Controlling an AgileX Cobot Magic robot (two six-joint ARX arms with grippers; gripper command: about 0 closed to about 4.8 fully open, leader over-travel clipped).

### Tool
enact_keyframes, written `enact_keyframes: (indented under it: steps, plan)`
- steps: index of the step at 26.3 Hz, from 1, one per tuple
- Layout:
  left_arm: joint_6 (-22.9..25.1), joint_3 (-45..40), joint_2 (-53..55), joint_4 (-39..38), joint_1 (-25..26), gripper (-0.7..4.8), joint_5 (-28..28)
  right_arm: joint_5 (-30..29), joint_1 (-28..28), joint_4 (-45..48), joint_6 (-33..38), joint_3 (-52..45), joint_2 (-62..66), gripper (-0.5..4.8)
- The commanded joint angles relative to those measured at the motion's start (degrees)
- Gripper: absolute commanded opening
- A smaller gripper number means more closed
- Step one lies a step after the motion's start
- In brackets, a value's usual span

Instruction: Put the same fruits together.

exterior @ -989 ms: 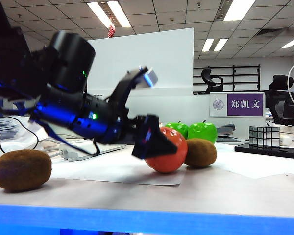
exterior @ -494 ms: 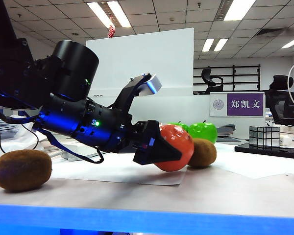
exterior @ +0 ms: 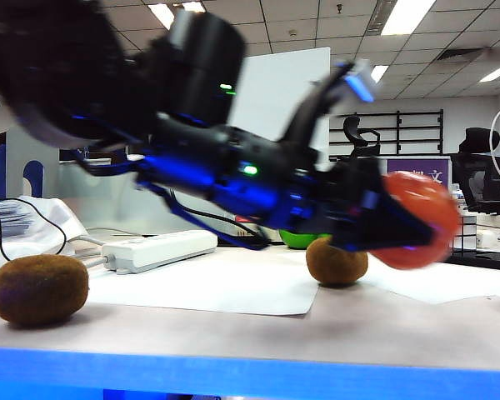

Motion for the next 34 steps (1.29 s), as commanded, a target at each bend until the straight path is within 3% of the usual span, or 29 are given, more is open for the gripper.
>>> enact_keyframes:
  steps: [1, 5, 8, 12, 25, 27, 28, 29, 31, 32, 33, 34]
  plan:
    - [0.6, 4.6, 2.5, -2.8, -0.6, -0.06, 0.2, 0.2, 0.1, -0.2, -0.2, 0.2, -1.3, 4.79]
    - [0.4, 7.6, 4.8, -3.3, -0.9, -0.06, 0.2, 2.8, 0.1, -1.8, 0.8, -0.5, -3.2, 4.79]
    - [0.5, 8.3, 5.4, -4.1, -0.9, -0.06, 1.4, 10.0, 0.1, -3.1, 5.3, -6.1, -5.8, 4.79]
    - [0.6, 9.6, 7.2, -4.3, -0.9, -0.06, 2.6, 10.4, 0.0, -3.1, 7.3, -11.1, -10.5, 4.79]
    - [0.2, 15.3, 12.4, -4.3, -2.7, -0.06, 5.2, 10.1, 0.0, -3.1, 9.6, -11.3, -15.1, 4.79]
    - [0.4, 15.3, 12.4, -4.3, -2.7, 0.9, 5.2, 10.0, 0.0, -3.1, 9.6, -11.3, -15.1, 4.79]
    - [0.4, 15.3, 12.4, -4.3, -2.7, 2.16, 5.2, 10.0, 0.0, -3.1, 9.6, -11.3, -15.1, 4.79]
    - [0.4, 15.3, 12.4, -4.3, -2.7, 2.47, 5.2, 10.0, 0.0, -3.1, 9.6, -11.3, -15.1, 4.79]
    - [0.4, 15.3, 12.4, -4.3, -2.7, 2.53, 5.2, 10.0, 0.0, -3.1, 9.6, -11.3, -15.1, 4.79]
    - [0.4, 15.3, 12.4, -4.3, -2.7, 3.29, 5.1, 9.9, 0.0, -3.1, 9.6, -11.3, -15.1, 4.79]
    - [0.4, 15.3, 12.4, -4.3, -2.7, 4.41, 4.2, 9.9, 0.0, -3.1, 9.6, -11.3, -15.1, 4.79]
    - [0.4, 15.3, 12.4, -4.3, -2.7, 4.79, 2.7, 9.8, 0.0, -3.1, 9.6, -11.3, -15.1, 4.79]
